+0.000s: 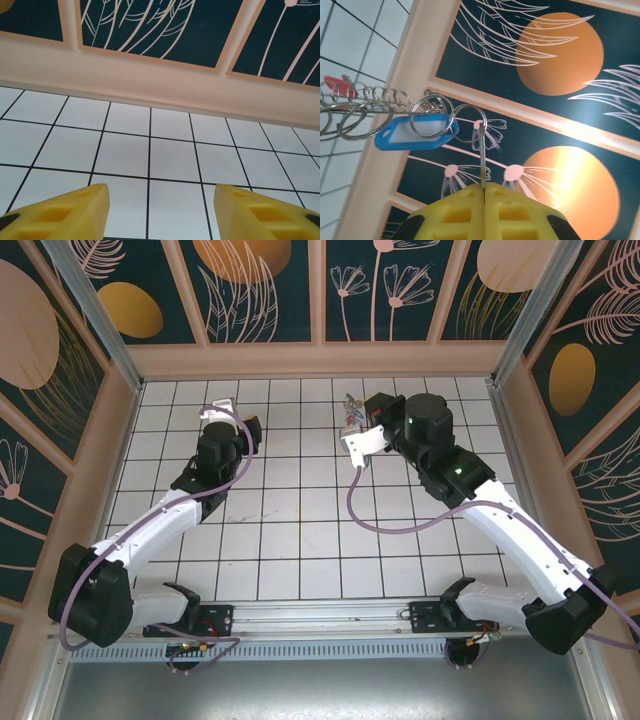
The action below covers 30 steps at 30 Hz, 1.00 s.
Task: Put the keys on the keyring
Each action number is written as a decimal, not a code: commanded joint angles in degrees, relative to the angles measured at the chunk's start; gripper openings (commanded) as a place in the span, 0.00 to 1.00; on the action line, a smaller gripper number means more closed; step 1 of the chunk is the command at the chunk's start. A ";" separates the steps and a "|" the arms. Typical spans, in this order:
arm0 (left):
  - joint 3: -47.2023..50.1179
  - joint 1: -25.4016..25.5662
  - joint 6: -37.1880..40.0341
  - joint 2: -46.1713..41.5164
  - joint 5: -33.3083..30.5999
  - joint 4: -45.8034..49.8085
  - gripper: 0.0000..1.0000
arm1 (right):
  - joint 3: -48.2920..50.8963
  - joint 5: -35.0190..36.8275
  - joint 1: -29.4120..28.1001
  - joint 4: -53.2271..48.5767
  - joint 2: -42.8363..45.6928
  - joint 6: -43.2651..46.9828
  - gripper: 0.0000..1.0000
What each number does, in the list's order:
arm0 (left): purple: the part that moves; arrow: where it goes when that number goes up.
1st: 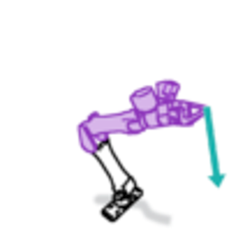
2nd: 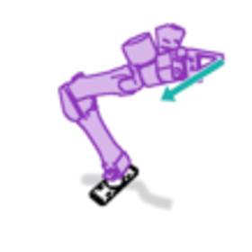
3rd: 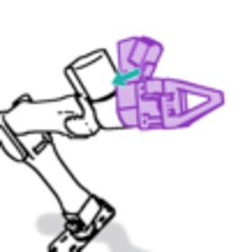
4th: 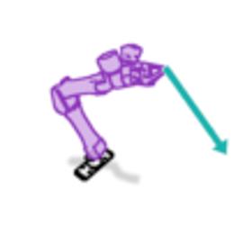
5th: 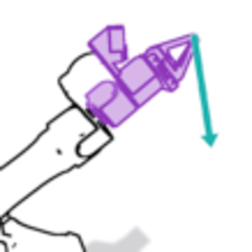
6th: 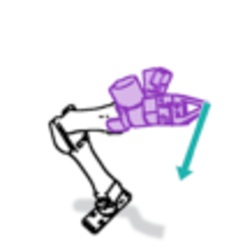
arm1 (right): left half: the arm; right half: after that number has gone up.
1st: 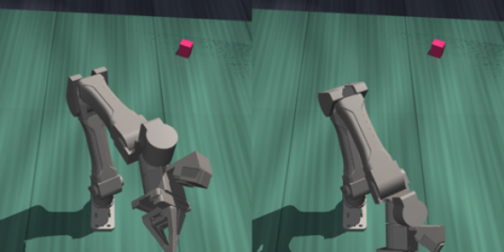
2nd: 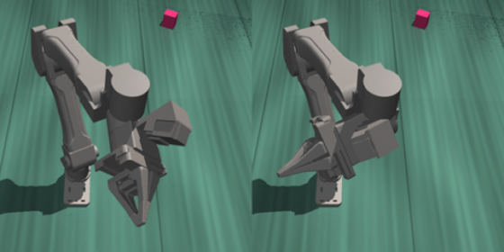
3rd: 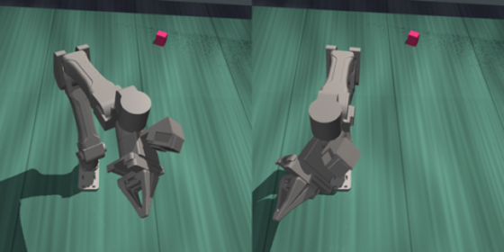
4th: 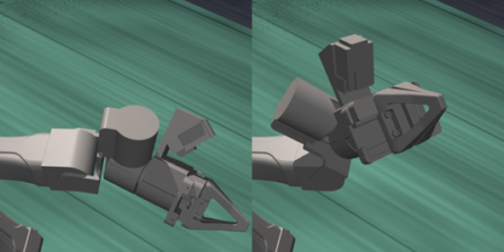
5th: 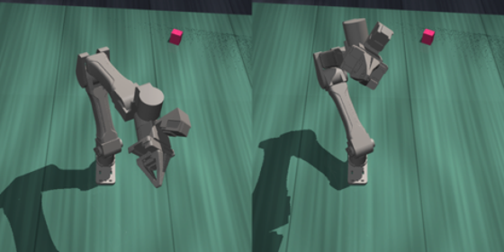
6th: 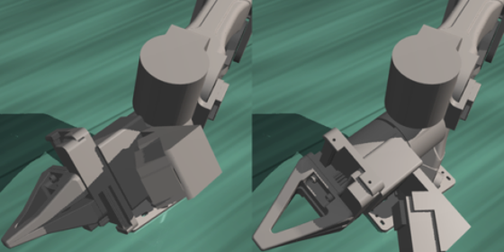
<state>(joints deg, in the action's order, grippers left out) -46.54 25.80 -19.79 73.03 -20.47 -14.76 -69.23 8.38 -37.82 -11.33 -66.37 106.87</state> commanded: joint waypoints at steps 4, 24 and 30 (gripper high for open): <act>-6.01 -2.34 -3.74 3.43 -6.18 9.58 0.58 | 1.35 -10.84 -1.78 5.95 -2.63 -18.12 0.00; -3.77 -21.12 -7.57 0.88 -0.54 15.10 0.60 | -11.33 -14.25 -8.54 27.37 -38.75 -49.49 0.00; 0.10 -21.06 -9.02 0.79 0.49 12.04 0.61 | 1.49 -18.29 -4.96 28.59 -35.78 -51.58 0.00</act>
<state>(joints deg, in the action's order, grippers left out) -48.40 4.91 -27.24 74.61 -21.02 -0.32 -72.25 -6.37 -44.01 14.72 -104.77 58.61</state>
